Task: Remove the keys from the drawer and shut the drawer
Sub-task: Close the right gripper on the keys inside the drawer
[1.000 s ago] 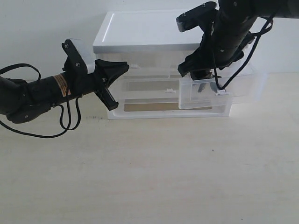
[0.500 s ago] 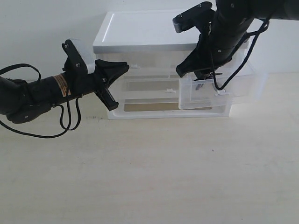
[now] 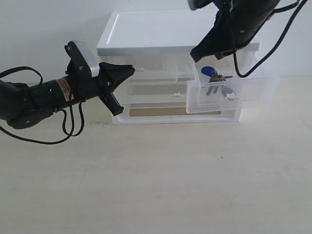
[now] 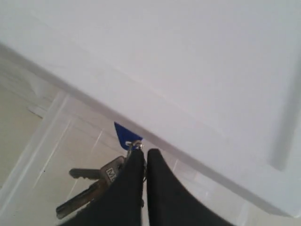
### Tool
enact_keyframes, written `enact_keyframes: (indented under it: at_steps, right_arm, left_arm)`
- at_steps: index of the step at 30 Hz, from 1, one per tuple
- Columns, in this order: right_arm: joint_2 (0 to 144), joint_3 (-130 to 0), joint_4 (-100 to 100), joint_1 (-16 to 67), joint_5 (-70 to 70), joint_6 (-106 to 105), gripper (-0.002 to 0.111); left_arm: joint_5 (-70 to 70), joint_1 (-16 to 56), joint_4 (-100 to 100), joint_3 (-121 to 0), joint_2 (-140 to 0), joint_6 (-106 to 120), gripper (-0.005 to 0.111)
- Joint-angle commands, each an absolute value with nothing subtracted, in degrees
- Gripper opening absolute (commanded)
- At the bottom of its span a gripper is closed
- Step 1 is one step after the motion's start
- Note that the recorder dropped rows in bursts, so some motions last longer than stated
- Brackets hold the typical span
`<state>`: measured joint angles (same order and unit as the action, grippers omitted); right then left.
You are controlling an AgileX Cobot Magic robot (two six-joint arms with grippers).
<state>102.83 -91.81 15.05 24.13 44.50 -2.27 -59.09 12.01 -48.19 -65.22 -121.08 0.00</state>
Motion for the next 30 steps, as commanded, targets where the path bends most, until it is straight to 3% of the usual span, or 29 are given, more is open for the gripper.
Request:
enact_keyframes:
  at_steps: [1, 6, 11, 12, 18, 20, 22, 26, 30]
  right_arm:
    - [99.52, -91.58, 14.37, 23.92, 45.02, -2.48, 0.000]
    - [100.25, -91.58, 10.80, 23.92, 47.26, -3.75, 0.005]
    - [103.45, -91.58, 10.49, 23.92, 47.75, -1.83, 0.053]
    - [103.89, -91.58, 10.89, 23.92, 47.75, -0.84, 0.058]
    - [107.62, -91.58, 11.16, 23.92, 47.64, -0.53, 0.036]
    - [108.21, -91.58, 11.16, 23.92, 47.64, -0.42, 0.035]
    - [108.78, -91.58, 11.16, 23.82, 47.76, -0.31, 0.039]
    - [109.02, -91.58, 11.16, 23.82, 47.98, -0.31, 0.064]
    - [109.37, -91.58, 11.16, 23.82, 48.57, -0.31, 0.063]
  left_arm:
    - [-54.18, 12.02, -42.86, -66.34, -121.64, -0.52, 0.004]
    - [-54.18, 12.02, -42.86, -66.34, -121.64, -0.52, 0.004]
    - [-54.18, 12.02, -42.86, -66.34, -121.64, -0.65, 0.004]
    - [-54.18, 12.02, -42.86, -66.34, -121.64, -0.65, 0.004]
    - [-54.18, 12.02, -42.86, -66.34, -121.64, -0.65, 0.004]
    - [-54.18, 12.02, -42.86, -66.34, -121.64, -0.65, 0.004]
    - [-54.18, 12.02, -42.86, -66.34, -121.64, -0.65, 0.004]
    - [-54.18, 12.02, -42.86, -66.34, -121.64, -0.65, 0.004]
    - [-54.18, 12.02, -42.86, -66.34, -121.64, -0.65, 0.004]
